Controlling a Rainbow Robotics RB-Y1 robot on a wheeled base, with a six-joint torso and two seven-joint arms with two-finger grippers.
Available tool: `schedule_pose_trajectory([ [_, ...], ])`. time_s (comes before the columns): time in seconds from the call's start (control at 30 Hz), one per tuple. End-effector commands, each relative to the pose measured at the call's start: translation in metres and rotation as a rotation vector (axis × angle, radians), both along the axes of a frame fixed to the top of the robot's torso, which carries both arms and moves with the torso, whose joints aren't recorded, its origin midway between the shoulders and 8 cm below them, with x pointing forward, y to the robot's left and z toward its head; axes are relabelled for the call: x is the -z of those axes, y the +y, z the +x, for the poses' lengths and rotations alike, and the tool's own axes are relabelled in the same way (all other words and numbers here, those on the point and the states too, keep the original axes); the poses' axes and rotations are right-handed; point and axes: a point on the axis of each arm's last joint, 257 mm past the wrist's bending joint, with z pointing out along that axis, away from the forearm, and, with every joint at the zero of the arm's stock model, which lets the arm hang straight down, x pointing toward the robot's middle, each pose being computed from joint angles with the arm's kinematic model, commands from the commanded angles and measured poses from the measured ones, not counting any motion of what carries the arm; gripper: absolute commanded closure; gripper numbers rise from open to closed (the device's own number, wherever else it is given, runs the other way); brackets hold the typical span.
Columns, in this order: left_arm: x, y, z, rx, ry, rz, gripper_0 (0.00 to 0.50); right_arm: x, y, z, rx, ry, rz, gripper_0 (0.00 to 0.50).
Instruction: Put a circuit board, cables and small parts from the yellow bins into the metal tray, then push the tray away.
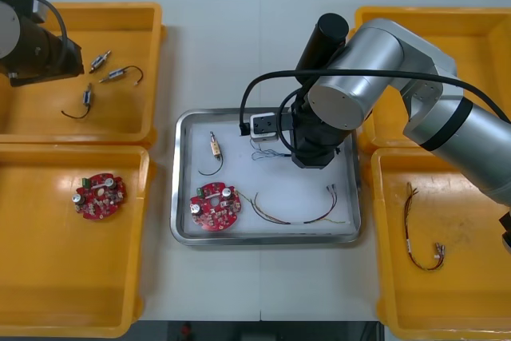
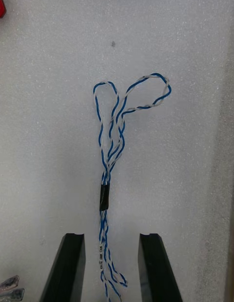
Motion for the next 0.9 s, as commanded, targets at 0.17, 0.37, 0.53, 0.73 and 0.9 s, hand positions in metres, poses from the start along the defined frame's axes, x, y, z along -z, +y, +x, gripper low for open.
schedule_pose_trajectory([
  [0.17,-0.009,-0.006,0.013,0.027,-0.035,0.022,0.0,-0.028,0.012,-0.001,-0.019,0.006,0.033,0.0],
  [0.37,0.008,-0.01,0.016,0.061,-0.032,0.051,0.0,-0.056,-0.003,-0.005,0.131,0.038,0.073,0.0],
  [0.53,0.018,-0.015,0.011,0.08,-0.009,0.041,0.0,-0.078,-0.021,-0.01,0.312,0.037,0.106,0.0],
  [0.73,0.027,-0.018,0.011,0.107,-0.023,0.035,0.0,-0.099,-0.051,-0.019,0.521,0.026,0.156,0.0],
  [0.9,0.035,-0.018,0.009,0.131,-0.017,0.039,0.0,-0.111,-0.085,-0.03,0.701,0.019,0.226,0.0],
])
